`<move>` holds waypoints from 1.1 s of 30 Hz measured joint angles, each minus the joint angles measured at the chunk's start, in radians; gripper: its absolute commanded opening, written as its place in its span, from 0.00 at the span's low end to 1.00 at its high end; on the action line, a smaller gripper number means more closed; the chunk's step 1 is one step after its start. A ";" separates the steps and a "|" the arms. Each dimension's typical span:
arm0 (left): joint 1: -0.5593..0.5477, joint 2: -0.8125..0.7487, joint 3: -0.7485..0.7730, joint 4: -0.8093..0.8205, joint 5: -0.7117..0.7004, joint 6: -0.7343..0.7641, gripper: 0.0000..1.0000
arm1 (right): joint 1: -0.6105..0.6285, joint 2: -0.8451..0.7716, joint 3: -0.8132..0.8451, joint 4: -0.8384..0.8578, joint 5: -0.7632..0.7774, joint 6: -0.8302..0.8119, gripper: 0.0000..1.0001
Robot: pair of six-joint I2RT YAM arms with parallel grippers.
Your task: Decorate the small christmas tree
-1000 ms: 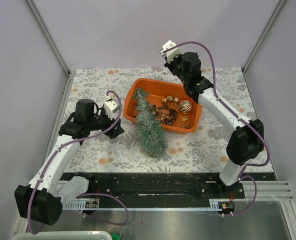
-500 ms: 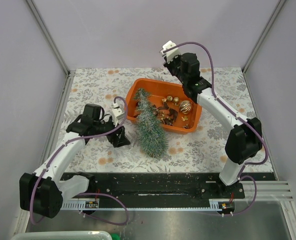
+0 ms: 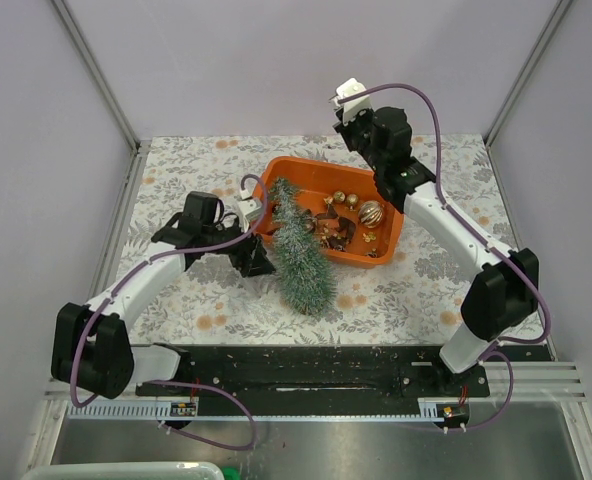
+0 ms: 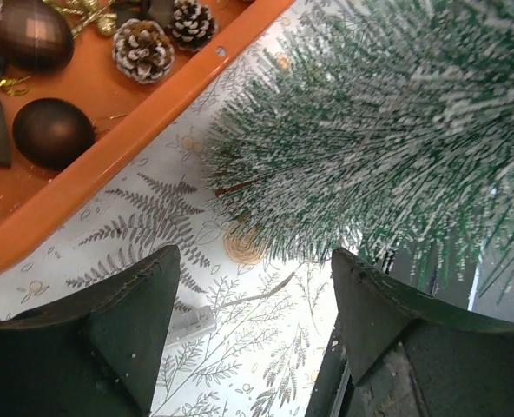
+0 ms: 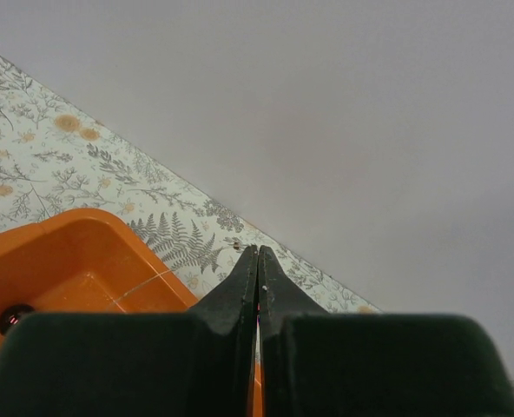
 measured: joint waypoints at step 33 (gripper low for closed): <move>-0.027 0.064 0.049 -0.101 0.121 0.158 0.00 | 0.000 -0.026 -0.032 0.000 -0.043 0.041 0.00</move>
